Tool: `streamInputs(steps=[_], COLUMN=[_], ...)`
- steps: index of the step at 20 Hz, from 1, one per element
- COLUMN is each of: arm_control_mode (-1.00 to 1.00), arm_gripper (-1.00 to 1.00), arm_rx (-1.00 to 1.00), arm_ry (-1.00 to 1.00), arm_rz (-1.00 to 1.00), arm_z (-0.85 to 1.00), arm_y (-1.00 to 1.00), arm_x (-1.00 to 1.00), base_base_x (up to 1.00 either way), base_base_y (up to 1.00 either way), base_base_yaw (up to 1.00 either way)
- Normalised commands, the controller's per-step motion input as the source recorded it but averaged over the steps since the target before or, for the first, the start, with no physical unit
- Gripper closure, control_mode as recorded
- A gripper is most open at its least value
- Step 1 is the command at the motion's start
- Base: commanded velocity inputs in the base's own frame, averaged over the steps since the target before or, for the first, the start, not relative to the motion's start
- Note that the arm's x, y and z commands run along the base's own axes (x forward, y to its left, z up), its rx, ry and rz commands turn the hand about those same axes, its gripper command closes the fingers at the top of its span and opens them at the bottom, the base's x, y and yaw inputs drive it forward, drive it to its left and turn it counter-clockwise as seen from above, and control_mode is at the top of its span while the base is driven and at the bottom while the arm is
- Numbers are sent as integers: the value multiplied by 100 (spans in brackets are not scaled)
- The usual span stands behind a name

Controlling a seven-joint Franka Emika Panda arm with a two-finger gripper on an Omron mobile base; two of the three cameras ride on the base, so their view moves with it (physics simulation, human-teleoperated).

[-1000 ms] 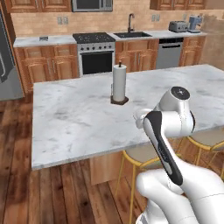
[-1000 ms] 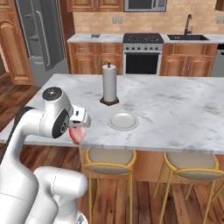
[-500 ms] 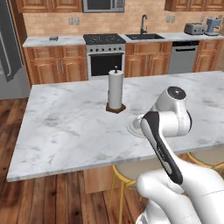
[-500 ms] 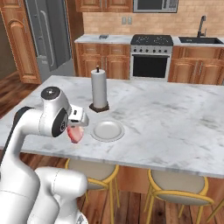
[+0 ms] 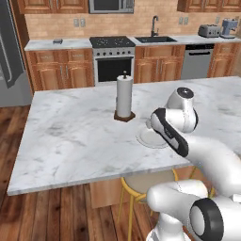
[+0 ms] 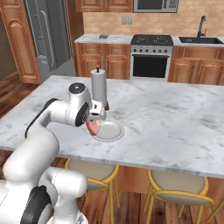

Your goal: Take the steak from the fridge and place it on the digital scale on the counter by the fridge. Wait a few seconds for a reading, then move it to the plate on the dining counter.

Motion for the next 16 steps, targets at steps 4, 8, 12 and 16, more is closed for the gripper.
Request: streamInputs(steps=[4, 8, 12, 16], arm_control_mode=[-100, -100, -100, -100], arm_gripper=[100, 100, 100, 100], arm_rx=[0, 0, 0, 0], arm_ry=[14, 17, 11, 11], arm_rz=[0, 0, 0, 0], arm_z=[-36, -59, -55, -52], arm_y=[-34, 0, 0, -2], arm_x=[100, 93, 70, 70], base_base_x=[0, 0, 0, 0], base_base_y=[0, 0, 0, 0], base_base_yaw=[0, 0, 0, 0])
